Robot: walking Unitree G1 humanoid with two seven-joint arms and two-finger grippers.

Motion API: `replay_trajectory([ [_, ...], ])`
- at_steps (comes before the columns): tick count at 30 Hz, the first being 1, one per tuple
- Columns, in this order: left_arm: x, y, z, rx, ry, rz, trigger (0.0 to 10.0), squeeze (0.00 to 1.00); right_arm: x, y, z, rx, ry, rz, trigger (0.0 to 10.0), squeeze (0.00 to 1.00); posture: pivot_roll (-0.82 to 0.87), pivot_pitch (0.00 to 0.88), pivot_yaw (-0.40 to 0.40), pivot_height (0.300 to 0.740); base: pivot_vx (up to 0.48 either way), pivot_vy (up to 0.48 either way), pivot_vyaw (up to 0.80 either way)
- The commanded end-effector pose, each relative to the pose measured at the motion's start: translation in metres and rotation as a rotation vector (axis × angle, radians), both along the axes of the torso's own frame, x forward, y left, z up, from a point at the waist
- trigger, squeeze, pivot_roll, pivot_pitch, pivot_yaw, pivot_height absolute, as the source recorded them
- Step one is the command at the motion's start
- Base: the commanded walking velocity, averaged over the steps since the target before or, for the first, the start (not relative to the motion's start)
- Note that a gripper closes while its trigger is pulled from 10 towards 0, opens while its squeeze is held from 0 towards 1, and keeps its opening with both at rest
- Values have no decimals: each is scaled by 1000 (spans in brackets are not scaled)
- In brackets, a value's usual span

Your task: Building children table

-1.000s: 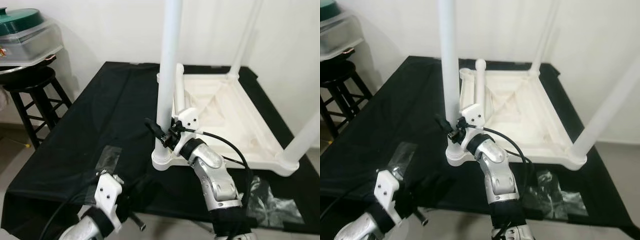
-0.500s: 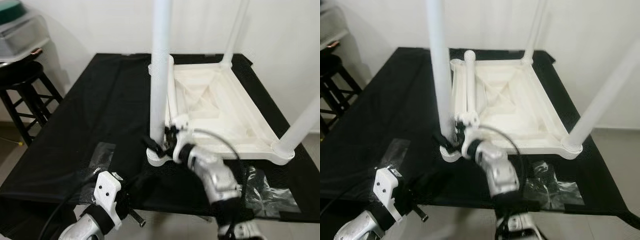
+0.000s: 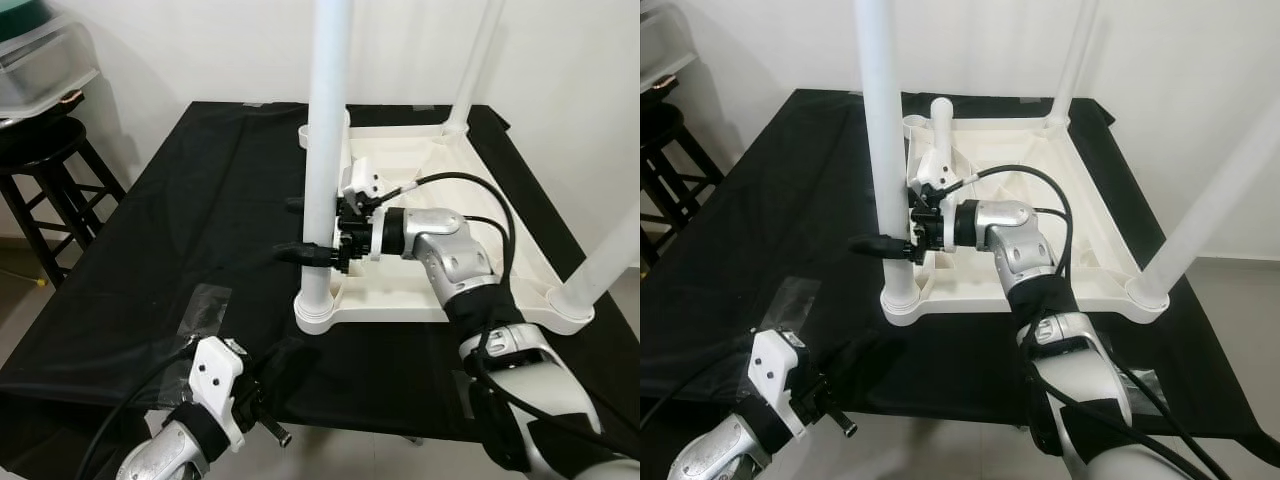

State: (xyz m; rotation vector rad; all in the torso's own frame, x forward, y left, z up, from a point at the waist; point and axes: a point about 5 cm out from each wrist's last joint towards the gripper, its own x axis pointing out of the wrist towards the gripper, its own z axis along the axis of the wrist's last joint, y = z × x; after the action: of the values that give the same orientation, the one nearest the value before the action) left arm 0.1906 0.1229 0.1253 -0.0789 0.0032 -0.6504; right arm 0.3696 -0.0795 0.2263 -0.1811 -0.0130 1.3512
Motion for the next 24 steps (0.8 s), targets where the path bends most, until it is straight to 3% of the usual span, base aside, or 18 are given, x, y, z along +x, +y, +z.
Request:
replay_trajectory([
  [1,0,0,-3,2,8,6,10000,0,3,2,-2,-21,14,-13,10000,0,38,58,-11,740,0,0,0],
  [2,0,0,-3,2,8,6,10000,0,3,2,-2,-21,14,-13,10000,0,38,58,-11,740,0,0,0],
  [3,0,0,-3,2,8,7,10000,0,5,-1,-3,-11,50,8,4196,0,39,60,-10,740,0,0,0],
  [4,0,0,-3,2,8,7,10000,0,5,-1,-3,-11,50,8,4196,0,39,60,-10,740,0,0,0],
  [5,0,0,-3,2,8,7,10000,0,5,-3,-3,-4,59,23,0,0,40,60,-11,740,0,0,0],
  [14,-1,0,-3,1,9,5,10000,0,5,-12,-10,26,61,40,0,0,37,64,-5,740,0,0,0],
  [18,-1,0,-2,-2,9,4,10000,0,2,-27,-20,55,59,-29,0,0,22,82,-1,740,0,0,0],
  [23,-3,1,0,-5,8,1,10000,0,-3,-43,-39,84,86,-220,0,0,15,101,-5,740,0,0,0],
  [24,-4,2,0,-4,9,1,10000,0,-2,-39,-50,147,58,-519,0,0,11,112,-10,740,0,0,0],
])
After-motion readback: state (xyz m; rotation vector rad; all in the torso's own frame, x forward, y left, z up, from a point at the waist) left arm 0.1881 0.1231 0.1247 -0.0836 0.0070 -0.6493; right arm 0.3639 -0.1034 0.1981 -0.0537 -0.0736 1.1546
